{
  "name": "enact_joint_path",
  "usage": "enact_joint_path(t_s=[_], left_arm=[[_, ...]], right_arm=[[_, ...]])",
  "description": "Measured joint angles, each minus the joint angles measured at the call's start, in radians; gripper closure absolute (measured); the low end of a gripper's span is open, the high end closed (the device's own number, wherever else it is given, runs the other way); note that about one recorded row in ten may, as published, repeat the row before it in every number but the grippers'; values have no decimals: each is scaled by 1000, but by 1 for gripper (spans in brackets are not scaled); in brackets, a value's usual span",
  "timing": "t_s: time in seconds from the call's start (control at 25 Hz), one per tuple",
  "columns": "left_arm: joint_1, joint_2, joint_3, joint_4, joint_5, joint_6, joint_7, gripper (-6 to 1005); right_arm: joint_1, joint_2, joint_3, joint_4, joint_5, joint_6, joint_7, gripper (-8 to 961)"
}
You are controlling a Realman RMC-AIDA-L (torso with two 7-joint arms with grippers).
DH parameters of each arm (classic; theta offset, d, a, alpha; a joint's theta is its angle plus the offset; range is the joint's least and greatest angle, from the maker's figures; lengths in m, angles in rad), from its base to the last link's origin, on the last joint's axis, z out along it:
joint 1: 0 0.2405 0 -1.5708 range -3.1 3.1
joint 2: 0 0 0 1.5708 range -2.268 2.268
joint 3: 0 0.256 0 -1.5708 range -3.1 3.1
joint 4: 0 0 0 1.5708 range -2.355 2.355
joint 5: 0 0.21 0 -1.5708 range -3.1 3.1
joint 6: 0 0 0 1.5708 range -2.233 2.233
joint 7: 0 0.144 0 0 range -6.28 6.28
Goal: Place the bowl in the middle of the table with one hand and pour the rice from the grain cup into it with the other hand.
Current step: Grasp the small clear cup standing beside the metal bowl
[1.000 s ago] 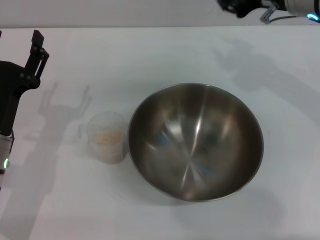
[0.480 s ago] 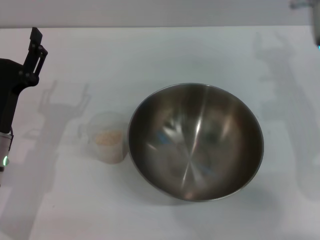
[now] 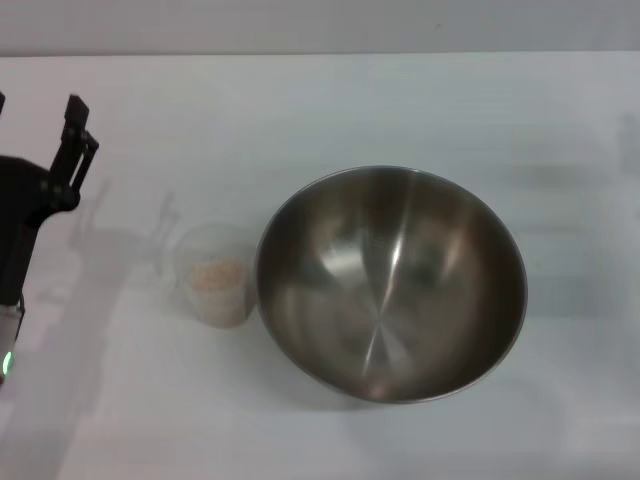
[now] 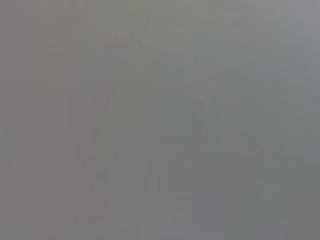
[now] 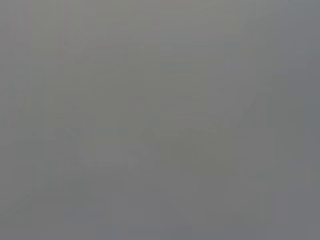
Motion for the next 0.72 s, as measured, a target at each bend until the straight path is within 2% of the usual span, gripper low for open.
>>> enact_joint_path(t_s=[0.08,0.24,0.4,0.72], left_arm=[[13,0,15,-1,1,6,0,245],[97,2,77,-1,0,22,-1,246],[137,4,124,3,1,19,-4,247],[177,5,243,26,1,-25,-38,249]], right_arm=[[4,-4,5,39,3,-5,2,487],[7,-10,35,67,3,-6,-7,487],[26,-20,39,78,4,-1,-7,487],[53,-23,39,85,2,3,-25,487]])
